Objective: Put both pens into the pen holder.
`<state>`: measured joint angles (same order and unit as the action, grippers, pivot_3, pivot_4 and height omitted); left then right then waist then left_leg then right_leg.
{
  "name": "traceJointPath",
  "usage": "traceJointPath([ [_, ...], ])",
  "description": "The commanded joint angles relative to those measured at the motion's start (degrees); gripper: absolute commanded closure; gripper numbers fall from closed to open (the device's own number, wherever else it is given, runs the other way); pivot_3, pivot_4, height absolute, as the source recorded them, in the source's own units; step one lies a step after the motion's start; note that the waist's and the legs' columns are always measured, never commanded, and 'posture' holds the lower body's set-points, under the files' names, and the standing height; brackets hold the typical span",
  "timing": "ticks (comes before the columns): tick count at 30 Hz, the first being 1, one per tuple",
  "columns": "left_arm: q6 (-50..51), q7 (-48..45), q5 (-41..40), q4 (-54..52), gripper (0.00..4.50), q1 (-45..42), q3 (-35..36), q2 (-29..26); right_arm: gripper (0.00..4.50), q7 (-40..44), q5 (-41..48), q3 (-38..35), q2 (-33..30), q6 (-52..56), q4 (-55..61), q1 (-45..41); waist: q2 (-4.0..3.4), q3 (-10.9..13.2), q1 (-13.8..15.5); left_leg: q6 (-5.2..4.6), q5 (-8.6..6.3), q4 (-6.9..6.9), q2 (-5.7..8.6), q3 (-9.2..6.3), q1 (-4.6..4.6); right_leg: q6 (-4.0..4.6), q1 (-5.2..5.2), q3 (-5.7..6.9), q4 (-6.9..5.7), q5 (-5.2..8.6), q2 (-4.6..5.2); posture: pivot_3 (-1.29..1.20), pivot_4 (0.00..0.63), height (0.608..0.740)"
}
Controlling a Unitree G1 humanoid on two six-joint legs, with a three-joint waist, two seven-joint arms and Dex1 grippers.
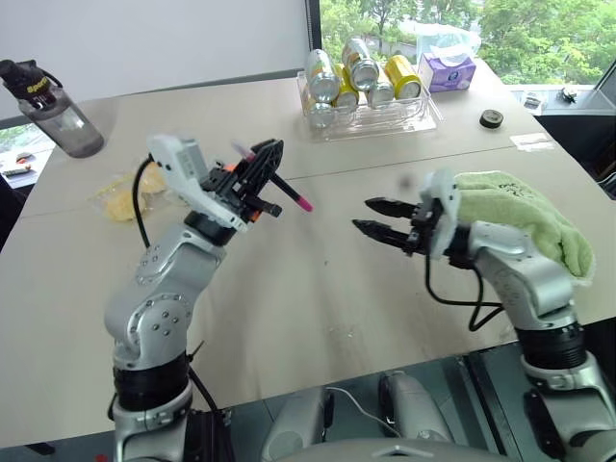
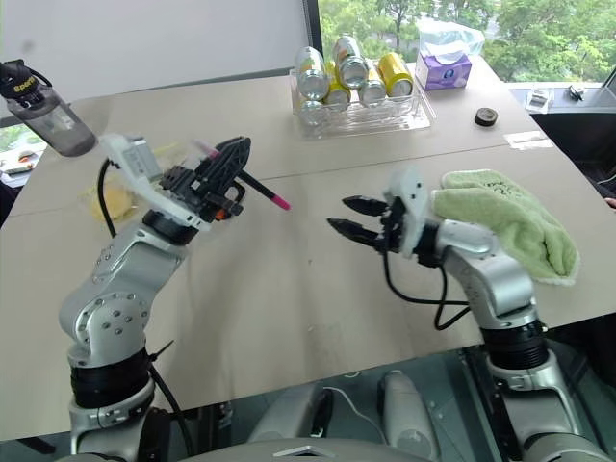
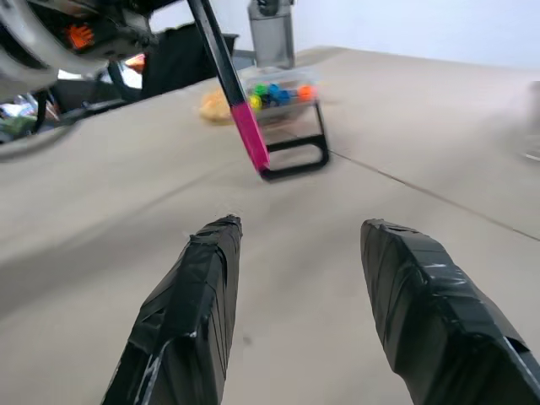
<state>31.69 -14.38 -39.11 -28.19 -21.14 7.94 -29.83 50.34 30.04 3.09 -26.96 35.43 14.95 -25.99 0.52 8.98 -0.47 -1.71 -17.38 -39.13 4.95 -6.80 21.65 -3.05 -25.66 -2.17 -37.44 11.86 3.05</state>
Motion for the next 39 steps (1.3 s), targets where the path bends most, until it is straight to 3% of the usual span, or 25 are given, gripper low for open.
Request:
traceJointPath([
  [1,-4.07,-1.28,18.07,1.55,4.48,-6.51,-7.62,-8.33,2.08,5.27,6.1,-5.17,-4.61,1.79,2.18,-0.83,-0.04,0.03,-0.03,0.0,0.0,0.04,0.0,0.02,-0.01,0.0,0.0,-0.02,0.01,0.0,0.0,0.0,0.15,0.739],
  [5,-7.22,-1.51,34.19,4.01,4.48,-11.66,-14.14,-15.47,2.08,7.32,8.84,-8.81,-7.59,1.2,0.79,-3.12,-0.03,0.04,-0.52,-0.02,-0.01,0.13,-0.02,0.08,-0.01,-0.01,-0.02,-0.11,0.11,0.0,0.01,0.0,0.15,0.739],
  [13,-8.99,-2.27,50.83,6.09,4.48,-10.15,-18.68,-18.29,2.08,6.56,12.23,-11.69,-7.33,0.73,-1.19,-8.05,-0.04,0.07,-0.22,-0.03,-0.01,0.22,-0.04,0.0,0.07,-0.01,-0.08,-0.07,0.23,0.0,0.04,0.0,0.15,0.739],
  [23,-12.4,-2.53,53.4,9.2,4.48,-5.47,-14.54,-13.79,2.08,6.74,11.28,-9.94,-6.41,-0.43,-1.57,-8.59,-0.04,0.07,-0.1,-0.03,-0.01,0.2,-0.03,-0.14,0.17,-0.01,-0.08,-0.01,0.31,-0.01,0.07,0.0,0.15,0.739],
  [39,-23.69,-2.13,55.81,21.14,4.48,-5.68,-12.7,-11.03,2.08,6.13,11.18,-9.73,-7.2,-0.73,-0.07,-7.5,-0.04,0.07,-0.12,-0.03,-0.01,0.14,-0.03,-0.16,0.17,-0.02,-0.07,0.11,0.27,-0.01,0.09,0.0,0.15,0.739],
])
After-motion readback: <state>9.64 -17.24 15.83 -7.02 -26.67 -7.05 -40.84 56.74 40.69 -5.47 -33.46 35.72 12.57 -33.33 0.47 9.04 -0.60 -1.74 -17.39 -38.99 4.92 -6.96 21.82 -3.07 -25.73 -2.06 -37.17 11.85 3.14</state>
